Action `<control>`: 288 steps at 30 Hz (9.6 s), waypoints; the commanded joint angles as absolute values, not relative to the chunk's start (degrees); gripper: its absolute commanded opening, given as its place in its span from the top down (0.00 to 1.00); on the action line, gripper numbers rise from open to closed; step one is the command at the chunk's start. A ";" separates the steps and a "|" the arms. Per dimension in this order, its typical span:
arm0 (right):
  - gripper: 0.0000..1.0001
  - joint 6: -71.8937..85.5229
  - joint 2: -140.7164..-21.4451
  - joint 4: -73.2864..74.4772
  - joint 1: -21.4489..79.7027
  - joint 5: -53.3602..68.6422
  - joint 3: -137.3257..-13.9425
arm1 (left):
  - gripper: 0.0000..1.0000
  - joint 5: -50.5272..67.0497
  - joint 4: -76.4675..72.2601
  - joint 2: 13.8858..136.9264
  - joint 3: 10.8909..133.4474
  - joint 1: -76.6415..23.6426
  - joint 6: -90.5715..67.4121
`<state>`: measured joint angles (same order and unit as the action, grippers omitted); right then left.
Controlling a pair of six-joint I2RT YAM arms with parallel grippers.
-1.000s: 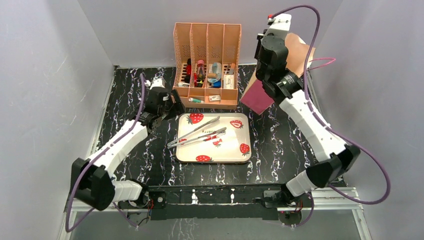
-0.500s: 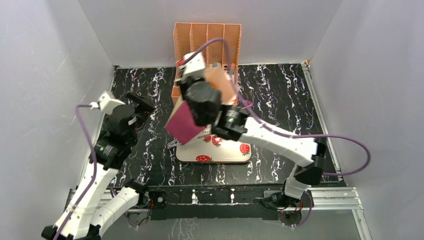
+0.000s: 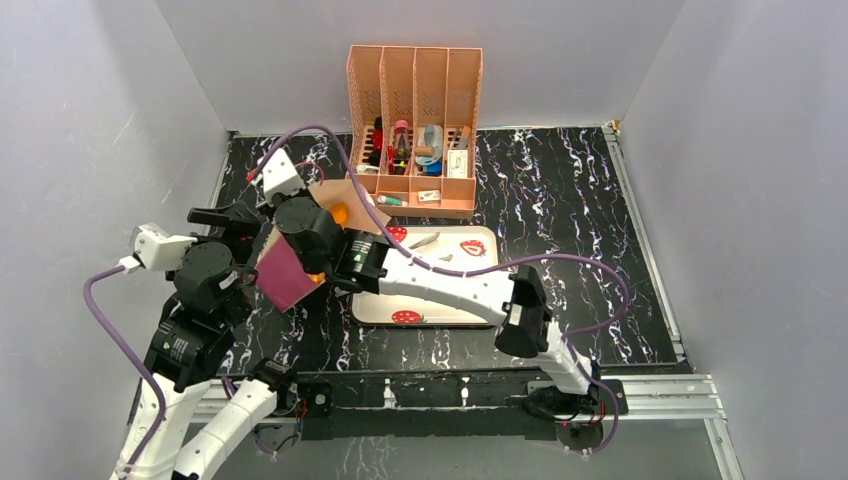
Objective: Take the fake bread out of the paper bag
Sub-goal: Place the paper bag at the center of the board, then move the container to the center of the board, then adjust the paper bag at the center of the board.
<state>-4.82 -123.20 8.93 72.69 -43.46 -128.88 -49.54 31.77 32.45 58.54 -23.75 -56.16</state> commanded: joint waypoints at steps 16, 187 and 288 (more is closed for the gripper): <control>1.00 2.25 -127.02 0.12 67.97 -25.96 -132.35 | 0.20 -46.19 18.44 31.36 54.16 -23.66 -36.95; 1.00 99.56 -96.75 50.25 24.83 -32.82 -54.52 | 0.78 -7.01 20.67 66.19 60.73 0.00 -25.66; 0.02 27.64 -68.45 -39.60 16.74 -7.90 -43.24 | 1.00 -2.88 15.53 62.39 52.67 -17.29 -21.14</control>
